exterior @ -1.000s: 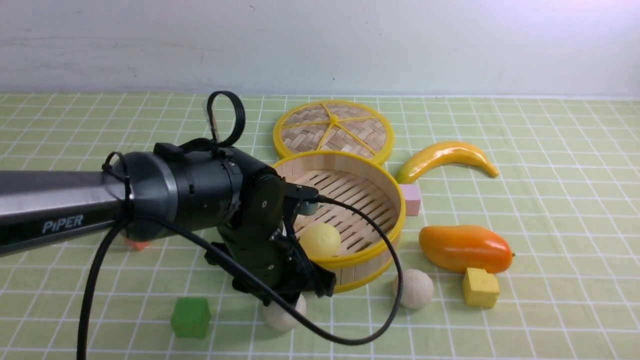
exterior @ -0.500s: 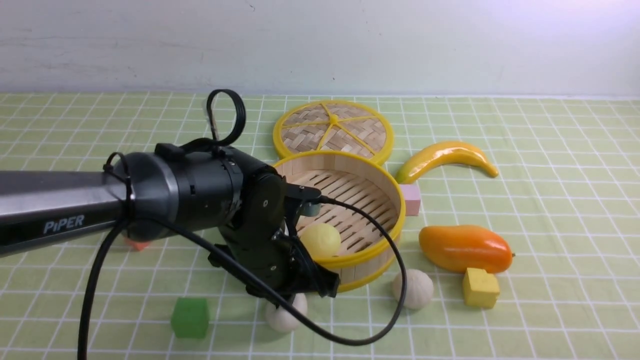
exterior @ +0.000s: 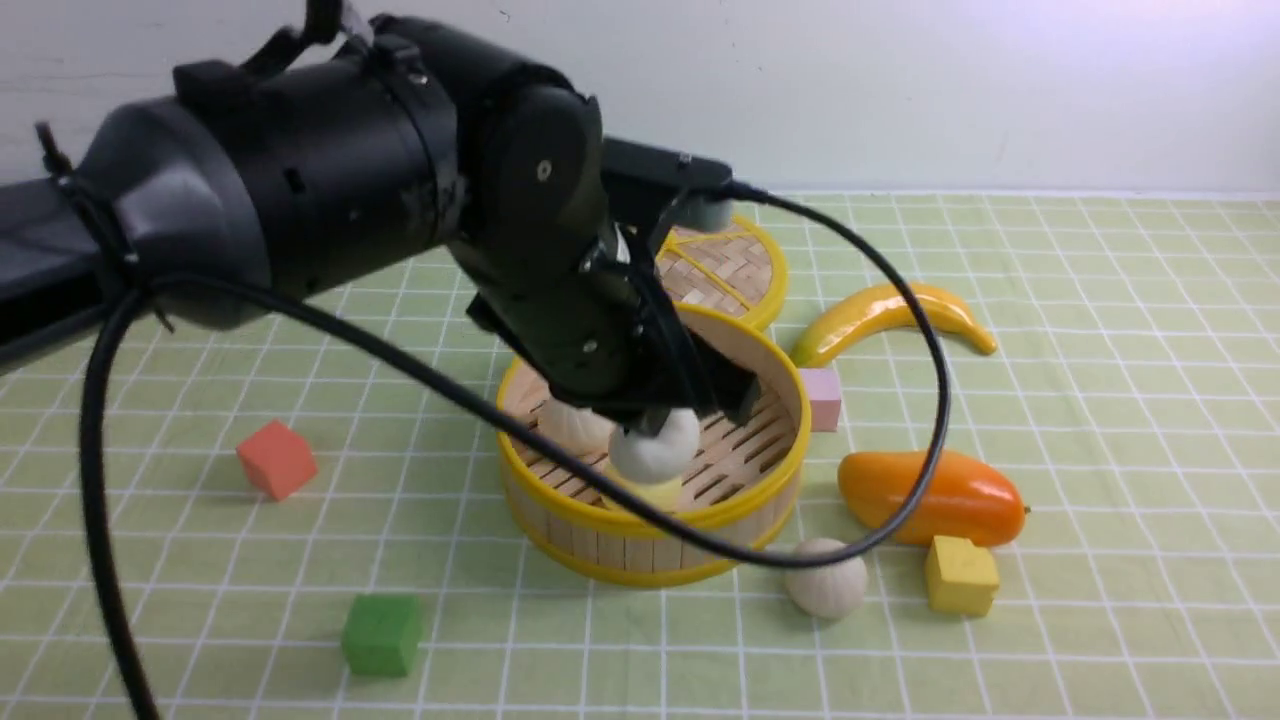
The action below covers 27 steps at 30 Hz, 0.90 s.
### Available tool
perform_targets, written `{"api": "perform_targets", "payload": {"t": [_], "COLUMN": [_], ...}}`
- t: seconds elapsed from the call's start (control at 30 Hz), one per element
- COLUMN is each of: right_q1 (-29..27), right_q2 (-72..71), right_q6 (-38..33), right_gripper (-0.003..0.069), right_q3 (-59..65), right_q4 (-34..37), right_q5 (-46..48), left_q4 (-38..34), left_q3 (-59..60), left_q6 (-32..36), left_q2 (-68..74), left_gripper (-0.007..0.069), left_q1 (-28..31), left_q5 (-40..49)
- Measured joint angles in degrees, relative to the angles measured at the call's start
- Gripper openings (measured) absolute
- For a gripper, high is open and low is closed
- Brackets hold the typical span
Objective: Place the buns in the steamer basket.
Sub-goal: Use the left arm to put the steamed stuffed bun into the steamer
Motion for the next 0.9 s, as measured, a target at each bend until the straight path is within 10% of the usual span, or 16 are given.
{"api": "perform_targets", "payload": {"t": [0.4,0.77,0.9], "right_q1": [0.00,0.00,0.00], "right_q2": [0.00,0.00,0.00], "right_q6": [0.00,0.00,0.00], "right_gripper": [0.0239,0.0239,0.0239], "right_q3": [0.00,0.00,0.00], "right_q4": [0.00,0.00,0.00], "right_q5": [0.00,0.00,0.00], "left_q4": [11.25,9.92,8.32], "left_q3": [-17.55,-19.24,-19.24], "left_q6": [1.52,-0.63,-0.86], "left_q2": [22.40,22.50,15.18], "left_gripper": [0.0052,0.0473,0.0489], "left_q1": [2.23,3.13,3.13], "left_q5": [-4.82,-1.33,4.28]}}
